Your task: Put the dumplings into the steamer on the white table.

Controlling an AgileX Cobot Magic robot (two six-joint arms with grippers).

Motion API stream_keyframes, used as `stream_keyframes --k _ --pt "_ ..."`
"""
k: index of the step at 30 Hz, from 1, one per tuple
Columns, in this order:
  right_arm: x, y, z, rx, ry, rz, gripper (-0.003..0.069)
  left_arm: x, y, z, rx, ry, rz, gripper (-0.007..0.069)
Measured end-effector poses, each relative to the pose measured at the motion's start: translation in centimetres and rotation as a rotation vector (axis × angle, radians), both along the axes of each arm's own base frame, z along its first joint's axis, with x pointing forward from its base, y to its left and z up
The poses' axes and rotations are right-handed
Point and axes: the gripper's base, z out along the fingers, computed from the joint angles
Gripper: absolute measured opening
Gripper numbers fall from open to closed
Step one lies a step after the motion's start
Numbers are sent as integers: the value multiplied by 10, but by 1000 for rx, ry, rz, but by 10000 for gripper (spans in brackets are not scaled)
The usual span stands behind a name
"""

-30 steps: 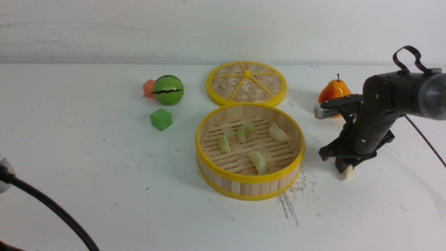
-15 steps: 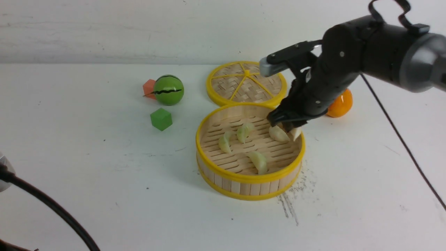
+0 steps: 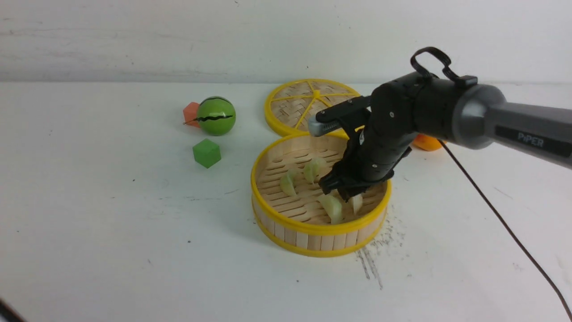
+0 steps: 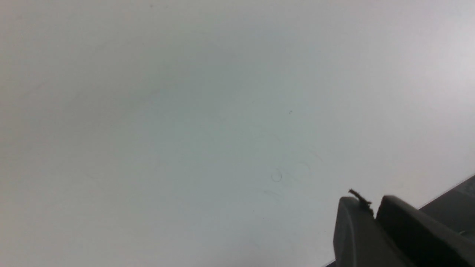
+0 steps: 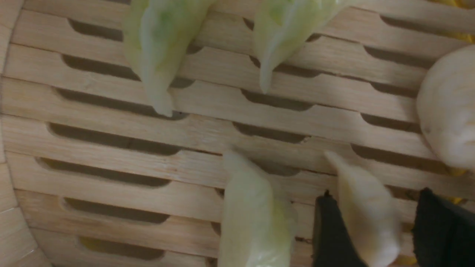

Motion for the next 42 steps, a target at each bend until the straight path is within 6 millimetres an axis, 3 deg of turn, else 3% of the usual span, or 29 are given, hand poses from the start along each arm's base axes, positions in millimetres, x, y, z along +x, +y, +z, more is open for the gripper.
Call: stream_keyframes --k 4,6,8,12,15,18,19,23,27,29,30,34,42 --pt "-9 -4 19 1 20 -5 435 -18 14 -4 -16 -76 31 78" --pt "-18 -8 41 12 15 4 444 -30 22 -7 -39 -120 57 81" --pt "-33 -13 77 42 -24 15 433 -41 31 -11 -66 -166 110 81" --pt "-69 -27 143 118 -149 61 359 -63 50 -20 -146 -271 217 85" --pt "-98 -39 173 184 -245 69 274 -73 58 -23 -238 -344 280 89" --pt "-133 -55 190 259 -353 64 172 -79 62 -27 -355 -436 309 91" --pt "-133 -55 187 258 -352 63 165 -79 62 -28 -356 -437 309 91" --pt "-182 -77 188 357 -514 70 25 -71 56 -31 -423 -526 290 93" --pt "-217 -94 177 404 -592 74 -21 -64 52 -35 -448 -567 274 99" --pt "-241 -105 172 443 -651 69 -21 -60 49 -39 -448 -568 269 101" --pt "-241 -105 172 443 -651 69 -21 -60 49 -39 -448 -568 269 101" --pt "-274 -123 167 487 -767 62 -21 -55 47 -50 -427 -540 271 108" --pt "-306 -138 170 526 -853 70 -18 -51 44 -58 -416 -523 270 116"
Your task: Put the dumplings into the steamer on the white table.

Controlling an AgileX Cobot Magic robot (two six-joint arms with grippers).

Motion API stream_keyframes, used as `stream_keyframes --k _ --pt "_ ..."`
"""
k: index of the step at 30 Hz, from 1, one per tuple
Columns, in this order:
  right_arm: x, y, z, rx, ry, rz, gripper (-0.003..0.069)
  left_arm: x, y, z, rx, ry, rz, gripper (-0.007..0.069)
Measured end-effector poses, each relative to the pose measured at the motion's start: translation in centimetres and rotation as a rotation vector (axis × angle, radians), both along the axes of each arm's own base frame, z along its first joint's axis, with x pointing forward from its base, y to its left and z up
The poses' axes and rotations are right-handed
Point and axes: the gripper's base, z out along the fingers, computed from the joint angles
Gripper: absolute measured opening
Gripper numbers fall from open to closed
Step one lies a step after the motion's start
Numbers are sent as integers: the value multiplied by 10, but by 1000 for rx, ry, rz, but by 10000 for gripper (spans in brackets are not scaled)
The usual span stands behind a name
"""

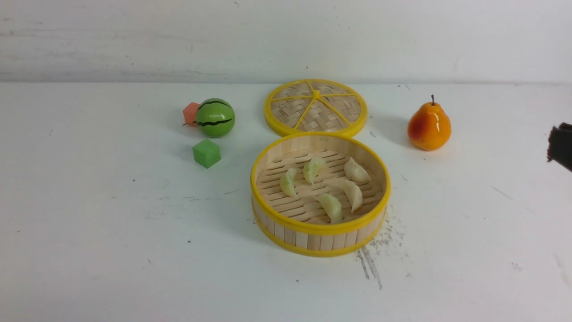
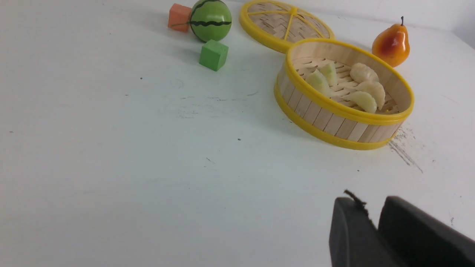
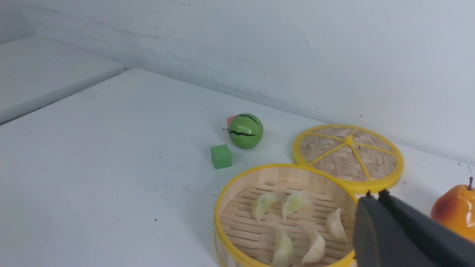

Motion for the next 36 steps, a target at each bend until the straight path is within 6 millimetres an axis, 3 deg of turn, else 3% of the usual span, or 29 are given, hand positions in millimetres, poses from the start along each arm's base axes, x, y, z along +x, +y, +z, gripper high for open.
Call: stream_keyframes --k 20,23,29,30,36 --pt "-7 -5 -5 -60 -34 -11 -22 0 0 0 -2 -5 0 126" --pt "-8 -11 -25 -96 -78 -52 -22 0 0 0 -3 -6 0 130" --pt "-27 -38 -106 -126 -93 -251 -22 0 0 1 -3 -8 -1 137" --pt "-33 -44 -127 -135 -81 -312 -22 0 0 1 -3 -8 -1 139" --pt "-49 -62 -178 -85 -51 -555 -22 0 0 1 -3 -8 -1 146"
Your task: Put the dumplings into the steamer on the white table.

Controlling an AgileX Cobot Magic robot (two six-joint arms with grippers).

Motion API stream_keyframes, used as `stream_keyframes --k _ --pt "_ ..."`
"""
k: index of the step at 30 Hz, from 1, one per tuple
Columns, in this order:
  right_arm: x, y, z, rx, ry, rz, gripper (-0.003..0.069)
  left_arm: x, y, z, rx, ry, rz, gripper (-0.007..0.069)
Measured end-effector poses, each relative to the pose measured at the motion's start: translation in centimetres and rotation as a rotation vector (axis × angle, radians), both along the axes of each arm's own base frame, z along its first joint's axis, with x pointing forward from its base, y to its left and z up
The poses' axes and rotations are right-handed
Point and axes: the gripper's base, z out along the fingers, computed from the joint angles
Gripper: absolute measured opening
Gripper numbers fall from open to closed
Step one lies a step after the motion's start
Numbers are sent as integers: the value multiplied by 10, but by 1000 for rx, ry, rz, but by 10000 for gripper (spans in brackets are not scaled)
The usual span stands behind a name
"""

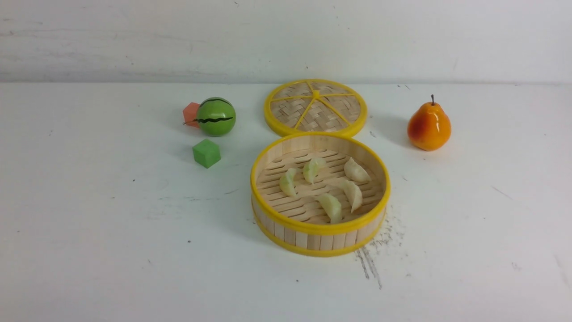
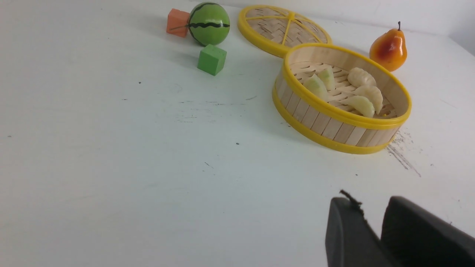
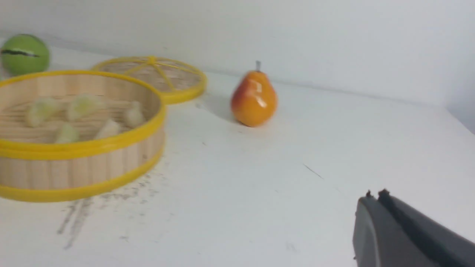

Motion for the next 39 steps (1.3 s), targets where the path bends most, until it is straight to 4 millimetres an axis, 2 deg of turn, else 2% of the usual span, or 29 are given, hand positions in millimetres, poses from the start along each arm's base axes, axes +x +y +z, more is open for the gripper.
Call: stream_keyframes --k 4,8,18,39 --pt "-1 -5 -17 76 102 -108 -22 0 0 0 -1 -2 0 148" --pt "-3 -5 -24 77 178 -108 -22 0 0 0 -1 -2 0 154" --pt "-4 0 -25 49 215 -4 -22 0 0 0 -1 -3 0 165" --pt "-4 0 -25 48 217 0 -4 0 0 0 -1 -3 0 187"
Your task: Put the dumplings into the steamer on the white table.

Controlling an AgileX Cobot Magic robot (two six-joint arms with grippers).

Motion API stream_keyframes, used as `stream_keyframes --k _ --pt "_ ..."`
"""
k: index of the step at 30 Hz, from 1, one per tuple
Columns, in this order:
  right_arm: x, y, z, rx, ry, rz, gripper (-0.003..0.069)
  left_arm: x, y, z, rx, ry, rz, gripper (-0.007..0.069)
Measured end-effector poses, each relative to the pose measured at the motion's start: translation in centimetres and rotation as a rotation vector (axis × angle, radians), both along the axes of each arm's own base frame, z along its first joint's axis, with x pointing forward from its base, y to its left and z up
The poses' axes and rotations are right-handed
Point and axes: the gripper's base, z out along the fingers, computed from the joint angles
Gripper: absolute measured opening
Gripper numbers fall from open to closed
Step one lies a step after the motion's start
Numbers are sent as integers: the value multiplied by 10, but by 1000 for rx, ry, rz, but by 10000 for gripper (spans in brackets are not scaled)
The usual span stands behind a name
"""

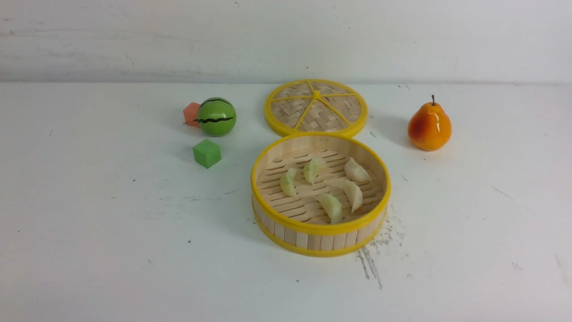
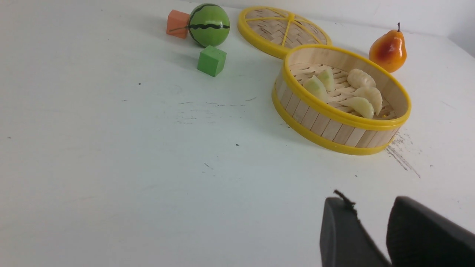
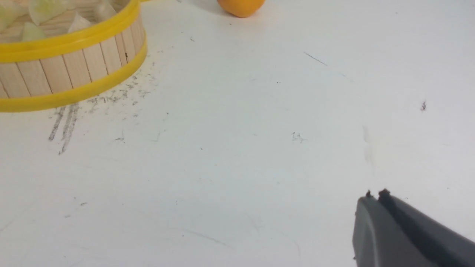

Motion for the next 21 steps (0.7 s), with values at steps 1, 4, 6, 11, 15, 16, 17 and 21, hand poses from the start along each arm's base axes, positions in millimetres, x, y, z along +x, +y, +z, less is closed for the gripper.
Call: stream_keyframes --k 1,4,6,11,15,16,17,21 --pt "0 0 0 0 0 0 -4 0 0 0 0 0 0 189" --pt "0 0 0 0 0 0 -4 0 0 0 0 0 0 193" --pt "0 0 0 0 0 0 -4 0 0 0 0 0 0 195" --pt "0 0 0 0 0 0 0 4 -5 -4 -29 -21 -16 198" --pt "0 0 0 0 0 0 5 16 -13 -16 -71 -109 31 126" --pt "0 0 0 0 0 0 6 19 -14 -19 -84 -144 62 85" --pt "0 0 0 0 0 0 7 21 -15 -23 -87 -152 80 64" --pt "0 0 0 0 0 0 10 32 -15 -42 -102 -198 205 -14"
